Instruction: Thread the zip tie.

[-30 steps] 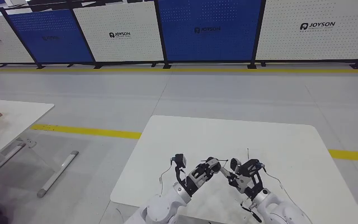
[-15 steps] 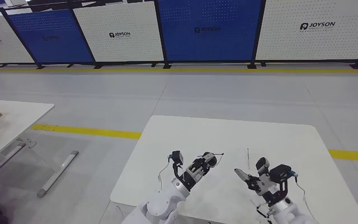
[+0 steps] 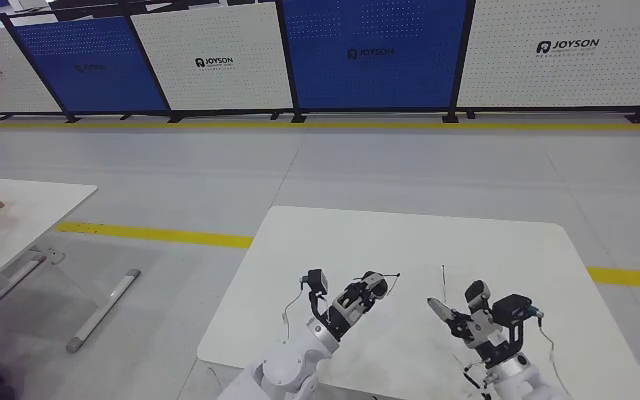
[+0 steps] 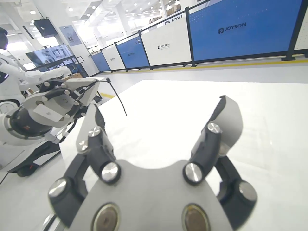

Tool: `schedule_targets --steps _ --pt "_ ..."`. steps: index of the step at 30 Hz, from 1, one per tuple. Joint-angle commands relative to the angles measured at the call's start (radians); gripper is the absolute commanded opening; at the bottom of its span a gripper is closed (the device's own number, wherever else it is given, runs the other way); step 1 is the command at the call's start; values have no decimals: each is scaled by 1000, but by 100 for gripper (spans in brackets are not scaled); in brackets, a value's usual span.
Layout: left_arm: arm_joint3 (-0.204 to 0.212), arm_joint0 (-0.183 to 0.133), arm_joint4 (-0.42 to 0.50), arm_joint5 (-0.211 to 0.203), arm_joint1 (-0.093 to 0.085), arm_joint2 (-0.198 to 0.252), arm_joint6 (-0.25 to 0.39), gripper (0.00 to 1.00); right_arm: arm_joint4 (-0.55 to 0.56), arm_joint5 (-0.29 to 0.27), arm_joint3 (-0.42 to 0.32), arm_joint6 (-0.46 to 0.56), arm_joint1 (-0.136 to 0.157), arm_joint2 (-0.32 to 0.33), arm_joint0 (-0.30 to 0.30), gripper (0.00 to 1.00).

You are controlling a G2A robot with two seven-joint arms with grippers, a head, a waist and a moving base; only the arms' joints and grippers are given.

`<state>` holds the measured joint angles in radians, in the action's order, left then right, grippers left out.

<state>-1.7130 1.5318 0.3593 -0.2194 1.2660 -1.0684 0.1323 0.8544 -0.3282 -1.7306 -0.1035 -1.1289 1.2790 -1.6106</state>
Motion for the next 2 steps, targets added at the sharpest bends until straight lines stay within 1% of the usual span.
schedule_targets --steps 1,2 --pt "0 0 0 0 0 0 0 0 -48 -2 6 -25 2 39 -16 100" --pt "0 0 0 0 0 0 0 0 -59 -7 6 -32 3 57 -25 100"
